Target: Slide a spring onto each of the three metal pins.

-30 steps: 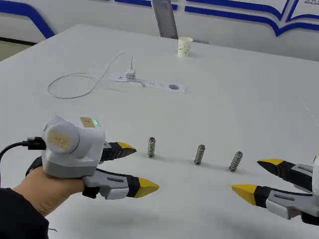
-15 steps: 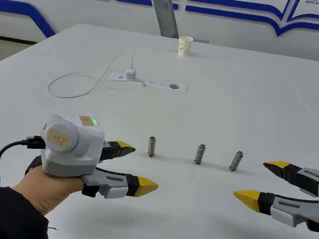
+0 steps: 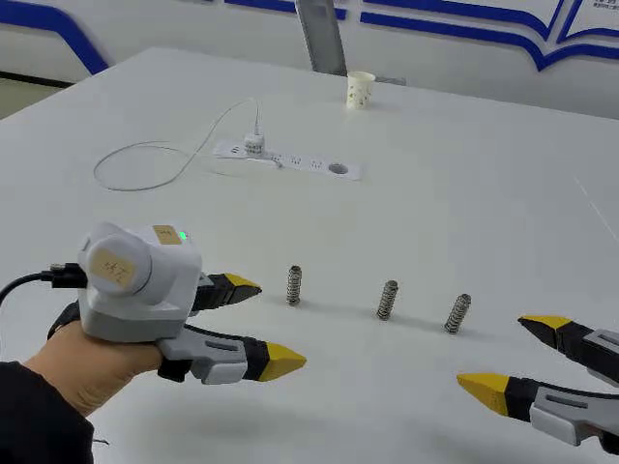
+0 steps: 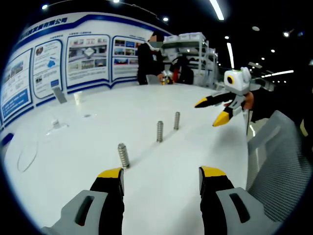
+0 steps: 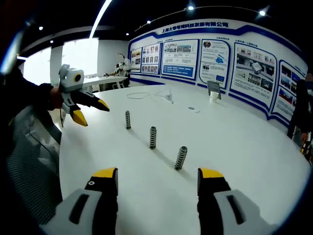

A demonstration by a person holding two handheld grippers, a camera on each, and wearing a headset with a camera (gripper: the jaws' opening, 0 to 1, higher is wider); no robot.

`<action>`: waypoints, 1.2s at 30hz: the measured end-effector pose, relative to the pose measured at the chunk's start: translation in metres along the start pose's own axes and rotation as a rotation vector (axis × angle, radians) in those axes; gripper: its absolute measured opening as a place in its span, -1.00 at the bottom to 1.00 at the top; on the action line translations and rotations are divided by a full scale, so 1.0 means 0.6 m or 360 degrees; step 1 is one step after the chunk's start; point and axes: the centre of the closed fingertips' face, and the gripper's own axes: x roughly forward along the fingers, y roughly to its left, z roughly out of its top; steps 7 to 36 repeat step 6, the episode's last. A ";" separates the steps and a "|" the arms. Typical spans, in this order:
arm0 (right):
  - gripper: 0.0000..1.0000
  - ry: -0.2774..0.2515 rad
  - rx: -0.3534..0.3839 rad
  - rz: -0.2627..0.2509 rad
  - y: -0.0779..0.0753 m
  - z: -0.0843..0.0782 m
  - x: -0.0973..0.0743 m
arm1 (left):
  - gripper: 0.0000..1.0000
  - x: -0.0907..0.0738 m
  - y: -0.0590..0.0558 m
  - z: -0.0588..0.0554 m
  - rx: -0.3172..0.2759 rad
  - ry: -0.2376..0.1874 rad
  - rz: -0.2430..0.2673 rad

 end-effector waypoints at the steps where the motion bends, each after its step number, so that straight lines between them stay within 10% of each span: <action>1: 0.34 -0.0002 0.0002 -0.0002 -0.001 -0.001 -0.001 | 0.27 0.000 0.000 0.000 0.0000 0.0000 0.0001; 36: 0.35 -0.0009 0.0004 -0.0005 -0.004 0.001 -0.002 | 0.27 0.000 -0.001 -0.001 0.0001 0.0002 -0.0001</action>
